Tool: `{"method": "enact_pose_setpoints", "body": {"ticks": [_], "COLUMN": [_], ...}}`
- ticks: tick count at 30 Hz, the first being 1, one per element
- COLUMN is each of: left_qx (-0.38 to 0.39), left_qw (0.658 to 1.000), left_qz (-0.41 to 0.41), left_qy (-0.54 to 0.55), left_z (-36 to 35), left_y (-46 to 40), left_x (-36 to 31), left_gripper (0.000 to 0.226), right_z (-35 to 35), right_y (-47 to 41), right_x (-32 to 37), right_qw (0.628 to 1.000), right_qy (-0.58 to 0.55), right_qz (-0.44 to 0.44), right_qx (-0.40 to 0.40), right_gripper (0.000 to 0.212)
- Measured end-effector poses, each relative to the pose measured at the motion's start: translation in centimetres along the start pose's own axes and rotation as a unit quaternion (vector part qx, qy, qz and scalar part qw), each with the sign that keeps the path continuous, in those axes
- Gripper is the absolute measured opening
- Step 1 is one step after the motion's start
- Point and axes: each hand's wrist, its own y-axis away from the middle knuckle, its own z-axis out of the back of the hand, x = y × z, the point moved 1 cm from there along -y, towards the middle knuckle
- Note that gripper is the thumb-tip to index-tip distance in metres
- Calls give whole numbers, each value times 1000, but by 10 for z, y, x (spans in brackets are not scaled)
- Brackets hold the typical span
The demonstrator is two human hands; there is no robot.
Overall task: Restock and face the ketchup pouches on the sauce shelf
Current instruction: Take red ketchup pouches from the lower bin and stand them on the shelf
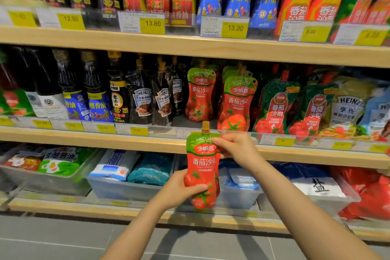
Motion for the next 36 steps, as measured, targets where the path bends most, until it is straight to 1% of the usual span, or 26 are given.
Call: {"method": "enact_pose_setpoints", "body": {"ticks": [2,5,8,10,13,15,18,20,21,22,24,26,28,30,32,34,36], "left_qx": [44,74,81,81,92,101,88,94,101,103,73,19,-19,-39,-59,-81,-107], "left_qw": [999,996,996,996,994,993,995,995,994,994,996,997,995,994,994,993,987], "left_qz": [20,33,32,33,47,51,44,37,35,34,22,2,-13,-30,-46,-69,-111], "left_qy": [16,35,30,21,25,30,19,-13,-25,-31,-45,-75,-95,-94,-74,-51,-46], "left_z": [2,6,9,10,8,7,6,4,2,0,-3,-4,-4,0,9,22,36], "left_y": [1,1,1,0,0,0,-5,-8,-8,-8,-8,-8,-8,-8,-10,-18,-31], "left_x": [-5,-13,-17,-17,-15,-16,-22,-25,-26,-25,-24,-23,-25,-28,-35,-50,-74], "left_gripper": [45,51,53,52,53,52,46,34,31,32,37,39,36,32,29,27,26], "right_z": [5,10,7,6,5,5,4,0,-3,-6,-8,-9,-8,-3,12,33,53], "right_y": [2,4,4,4,5,6,6,5,4,3,4,4,5,7,12,15,16], "right_x": [0,-4,-10,-10,-8,-4,4,10,12,13,16,16,16,14,8,-2,-10], "right_qw": [999,995,986,985,983,985,992,994,995,996,996,996,998,998,997,995,984], "right_qy": [-25,-74,-149,-160,-173,-161,-109,-94,-84,-71,-58,-59,-52,-62,-57,5,82], "right_qz": [-30,-69,-73,-64,-67,-62,-40,-43,-46,-49,-55,-51,-28,10,29,39,62], "right_qx": [19,25,-11,-27,-16,-23,-42,-39,-37,-37,-38,-35,-26,-21,-47,-92,-145], "right_gripper": [29,18,19,21,22,19,6,3,1,5,10,10,7,4,10,17,23]}}
